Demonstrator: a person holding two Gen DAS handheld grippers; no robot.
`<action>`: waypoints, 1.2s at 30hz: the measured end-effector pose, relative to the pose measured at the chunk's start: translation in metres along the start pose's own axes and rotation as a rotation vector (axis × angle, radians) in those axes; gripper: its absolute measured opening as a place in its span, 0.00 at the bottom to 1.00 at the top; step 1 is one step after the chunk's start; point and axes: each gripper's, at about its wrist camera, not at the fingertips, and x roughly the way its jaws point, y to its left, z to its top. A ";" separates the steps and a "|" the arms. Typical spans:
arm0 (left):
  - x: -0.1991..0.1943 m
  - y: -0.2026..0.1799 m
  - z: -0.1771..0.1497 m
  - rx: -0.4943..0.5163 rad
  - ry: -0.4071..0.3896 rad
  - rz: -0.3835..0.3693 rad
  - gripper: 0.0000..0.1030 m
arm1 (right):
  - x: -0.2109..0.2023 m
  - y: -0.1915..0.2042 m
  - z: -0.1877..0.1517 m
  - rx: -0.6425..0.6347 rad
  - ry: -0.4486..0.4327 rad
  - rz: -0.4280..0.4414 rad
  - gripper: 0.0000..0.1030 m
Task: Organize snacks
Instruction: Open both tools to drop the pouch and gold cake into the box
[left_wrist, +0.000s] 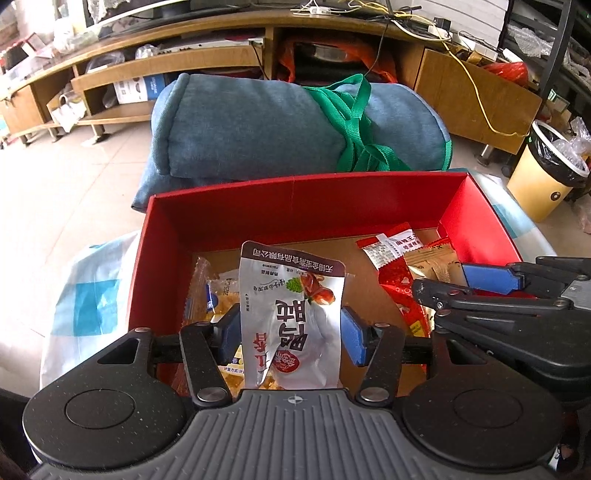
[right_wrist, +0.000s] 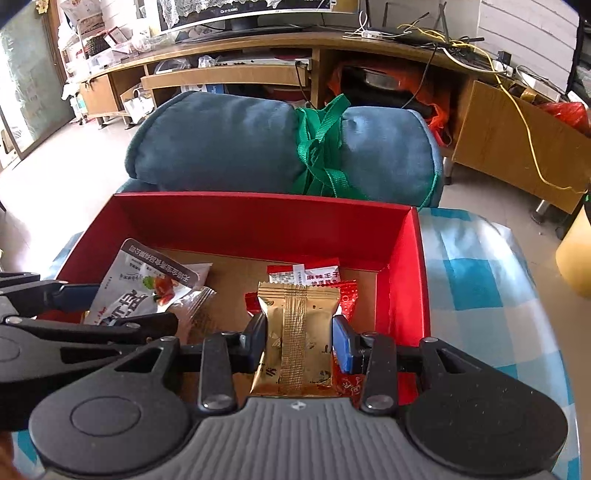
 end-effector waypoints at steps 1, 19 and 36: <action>0.001 -0.001 0.000 0.002 0.000 0.002 0.62 | 0.000 0.000 0.000 -0.004 -0.002 -0.010 0.34; -0.013 0.000 0.007 -0.024 -0.027 0.019 0.81 | -0.023 -0.008 0.007 0.020 -0.062 -0.037 0.42; -0.042 -0.001 -0.001 -0.042 -0.068 -0.028 0.83 | -0.061 -0.006 -0.002 0.029 -0.109 -0.039 0.43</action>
